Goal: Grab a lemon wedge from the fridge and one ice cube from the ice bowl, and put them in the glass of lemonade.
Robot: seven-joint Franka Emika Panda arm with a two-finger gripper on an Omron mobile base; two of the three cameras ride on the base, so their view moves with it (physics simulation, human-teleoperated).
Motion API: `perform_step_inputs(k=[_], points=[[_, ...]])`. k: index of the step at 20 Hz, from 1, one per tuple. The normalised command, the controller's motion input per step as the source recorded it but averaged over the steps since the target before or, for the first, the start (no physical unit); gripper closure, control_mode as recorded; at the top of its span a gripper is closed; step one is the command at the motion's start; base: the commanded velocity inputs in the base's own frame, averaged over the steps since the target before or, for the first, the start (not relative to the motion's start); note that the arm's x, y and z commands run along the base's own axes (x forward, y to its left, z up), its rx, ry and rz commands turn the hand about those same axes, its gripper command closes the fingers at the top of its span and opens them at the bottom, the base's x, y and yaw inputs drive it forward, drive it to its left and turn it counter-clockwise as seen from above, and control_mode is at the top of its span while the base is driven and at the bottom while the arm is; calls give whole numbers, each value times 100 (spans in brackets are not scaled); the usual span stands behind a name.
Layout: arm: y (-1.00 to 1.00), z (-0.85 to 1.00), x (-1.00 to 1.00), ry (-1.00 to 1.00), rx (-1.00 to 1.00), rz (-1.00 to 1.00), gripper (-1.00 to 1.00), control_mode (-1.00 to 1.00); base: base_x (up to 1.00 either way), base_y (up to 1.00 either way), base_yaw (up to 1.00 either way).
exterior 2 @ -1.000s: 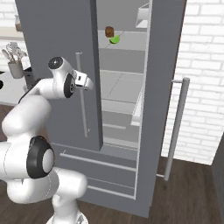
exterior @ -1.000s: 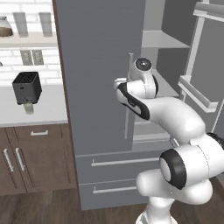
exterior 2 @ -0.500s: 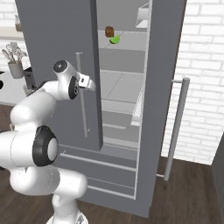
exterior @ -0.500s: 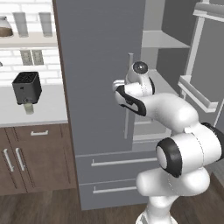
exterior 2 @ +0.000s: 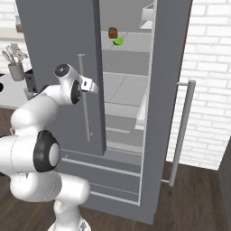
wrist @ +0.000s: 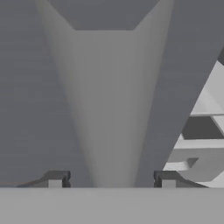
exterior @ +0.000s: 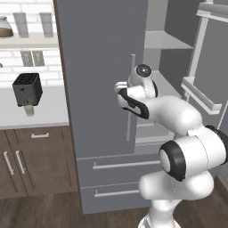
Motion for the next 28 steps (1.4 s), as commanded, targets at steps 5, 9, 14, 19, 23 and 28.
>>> perform_step_inputs(k=[5, 9, 14, 19, 23, 28], points=[[3, -1, 24, 7, 0, 0, 100, -100, 0, 0, 0], [43, -8, 31, 1, 0, 0, 100, -100, 0, 0, 0], [76, 0, 24, 0, 0, 0, 100, -100, 0, 0, 0], [78, 0, 7, 0, 0, 0, 100, -100, 0, 0, 0], [78, 4, -5, 0, 0, 0, 100, -100, 0, 0, 0], [90, 12, -40, 0, 0, 4, 100, -100, 0, 0, 0]])
